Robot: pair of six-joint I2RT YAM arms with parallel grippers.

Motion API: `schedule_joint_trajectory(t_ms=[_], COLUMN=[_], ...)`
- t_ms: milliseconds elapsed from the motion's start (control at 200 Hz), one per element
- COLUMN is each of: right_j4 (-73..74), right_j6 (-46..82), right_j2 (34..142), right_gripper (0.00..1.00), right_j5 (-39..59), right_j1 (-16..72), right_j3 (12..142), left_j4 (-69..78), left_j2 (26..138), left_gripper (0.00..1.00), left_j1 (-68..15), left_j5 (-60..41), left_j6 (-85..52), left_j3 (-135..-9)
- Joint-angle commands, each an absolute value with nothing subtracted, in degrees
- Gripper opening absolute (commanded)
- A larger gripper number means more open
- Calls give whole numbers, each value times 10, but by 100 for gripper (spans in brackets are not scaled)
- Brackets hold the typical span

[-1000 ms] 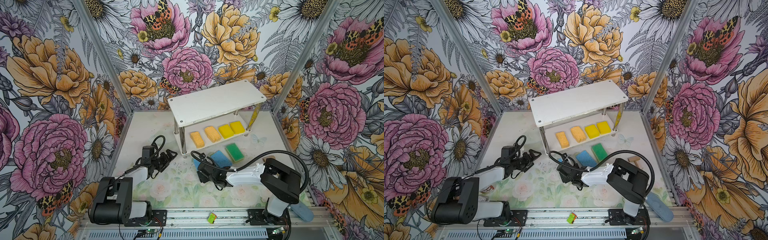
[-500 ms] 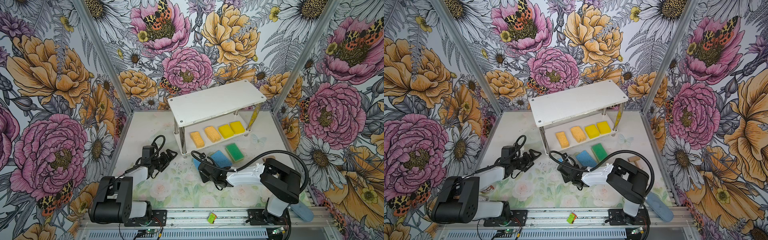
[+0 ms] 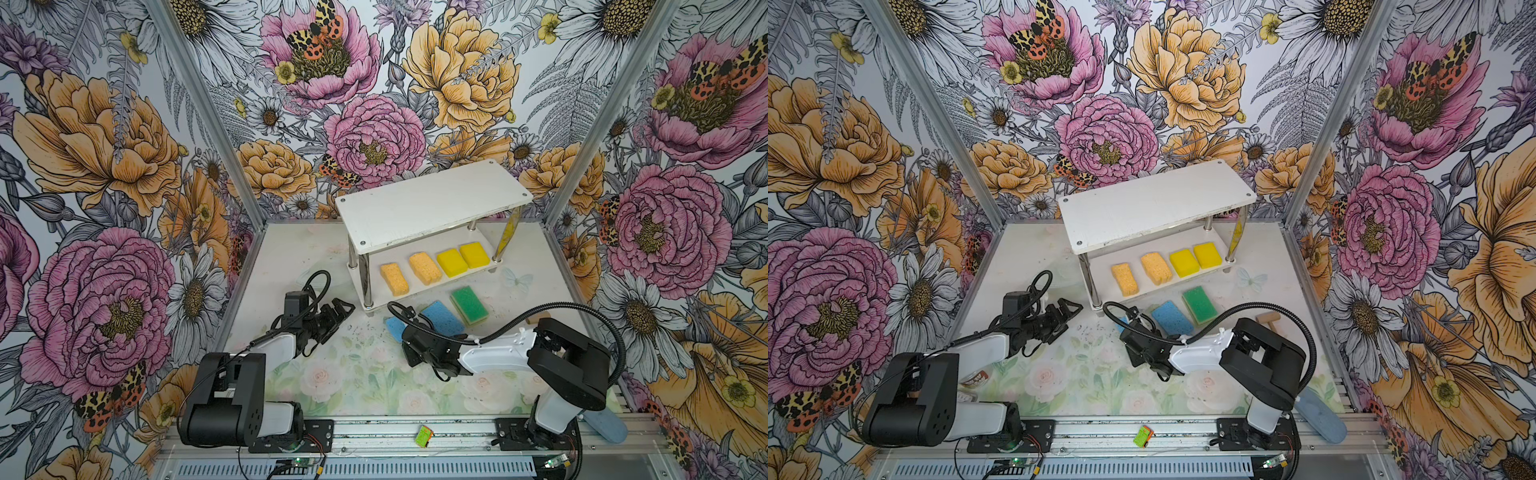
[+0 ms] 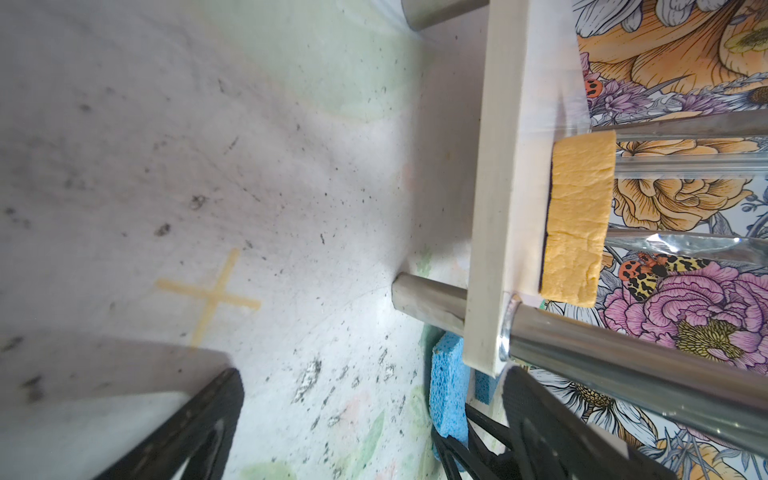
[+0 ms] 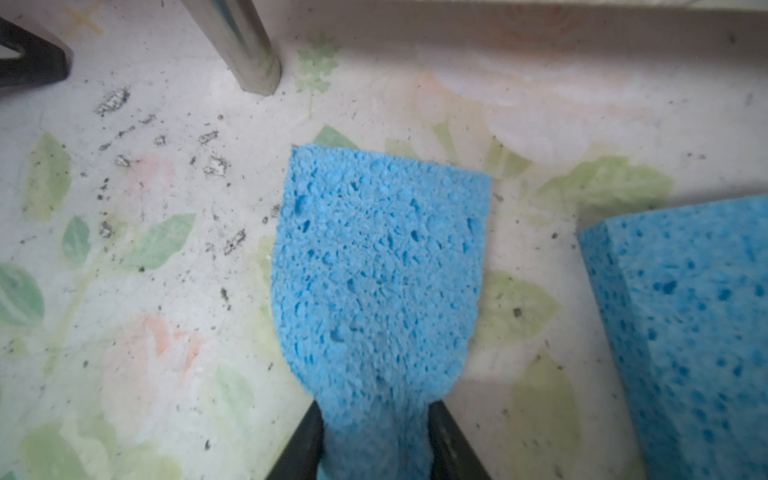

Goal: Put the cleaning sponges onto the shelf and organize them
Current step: 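Lift the blue sponge with the right gripper and raise it above the shelf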

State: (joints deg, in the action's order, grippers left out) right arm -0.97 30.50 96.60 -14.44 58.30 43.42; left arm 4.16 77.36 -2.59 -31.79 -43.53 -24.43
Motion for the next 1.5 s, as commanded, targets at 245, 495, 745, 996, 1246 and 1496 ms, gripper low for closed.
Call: schedule_joint_trajectory(t_ms=[245, 495, 745, 996, 1246, 1496], right_j4=[-109, -207, -324, -442, -552, -618], right_j6=[243, 218, 199, 164, 100, 23], right_j2=[853, 754, 656, 586, 557, 600], right_gripper=[37, 37, 34, 30, 30, 29], right_j5=[-32, 24, 45, 112, 125, 148], right_j1=[524, 487, 459, 401, 334, 243], right_j3=[448, 471, 511, 584, 714, 860], left_j4=[40, 41, 44, 51, 52, 43], left_j2=[780, 776, 777, 781, 779, 776], left_gripper=[99, 99, 99, 99, 99, 99], left_j1=[-24, -26, -23, -22, -18, -13], left_j5=[-326, -325, -332, -336, -339, -345], left_j6=[-427, -429, -426, -425, -424, -422], left_j3=[-241, -245, -250, -248, -248, -255])
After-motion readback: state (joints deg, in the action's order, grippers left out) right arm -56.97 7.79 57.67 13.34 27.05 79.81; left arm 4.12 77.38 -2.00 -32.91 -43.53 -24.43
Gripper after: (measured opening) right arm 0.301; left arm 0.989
